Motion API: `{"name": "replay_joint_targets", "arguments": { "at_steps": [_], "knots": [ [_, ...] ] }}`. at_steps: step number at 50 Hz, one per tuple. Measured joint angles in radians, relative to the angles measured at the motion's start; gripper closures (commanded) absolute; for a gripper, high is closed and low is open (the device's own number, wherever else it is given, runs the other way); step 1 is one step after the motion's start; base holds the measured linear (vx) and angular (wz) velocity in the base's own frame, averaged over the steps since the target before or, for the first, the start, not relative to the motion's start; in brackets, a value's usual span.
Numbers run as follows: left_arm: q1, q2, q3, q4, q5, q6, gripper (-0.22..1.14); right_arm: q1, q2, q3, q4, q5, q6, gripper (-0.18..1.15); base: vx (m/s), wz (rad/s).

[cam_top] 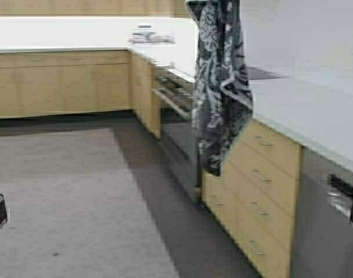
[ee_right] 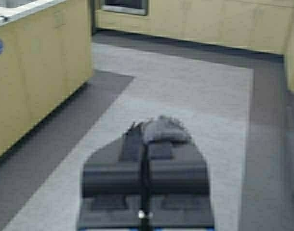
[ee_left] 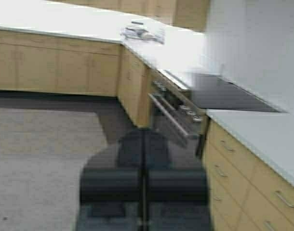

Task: Get the cloth and wipe up the spill under the wine glass

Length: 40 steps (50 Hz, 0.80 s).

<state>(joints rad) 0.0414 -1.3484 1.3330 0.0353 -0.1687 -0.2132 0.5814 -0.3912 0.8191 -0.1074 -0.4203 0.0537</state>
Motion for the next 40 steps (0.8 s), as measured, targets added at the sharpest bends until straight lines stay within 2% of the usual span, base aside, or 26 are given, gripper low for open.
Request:
{"name": "replay_joint_targets", "arguments": {
  "at_steps": [40],
  "knots": [
    [0.000,0.002,0.000,0.000,0.011,-0.005,0.89,0.000,0.061,0.029,0.008,-0.084,-0.012,0.91,-0.05,0.40]
  ]
}}
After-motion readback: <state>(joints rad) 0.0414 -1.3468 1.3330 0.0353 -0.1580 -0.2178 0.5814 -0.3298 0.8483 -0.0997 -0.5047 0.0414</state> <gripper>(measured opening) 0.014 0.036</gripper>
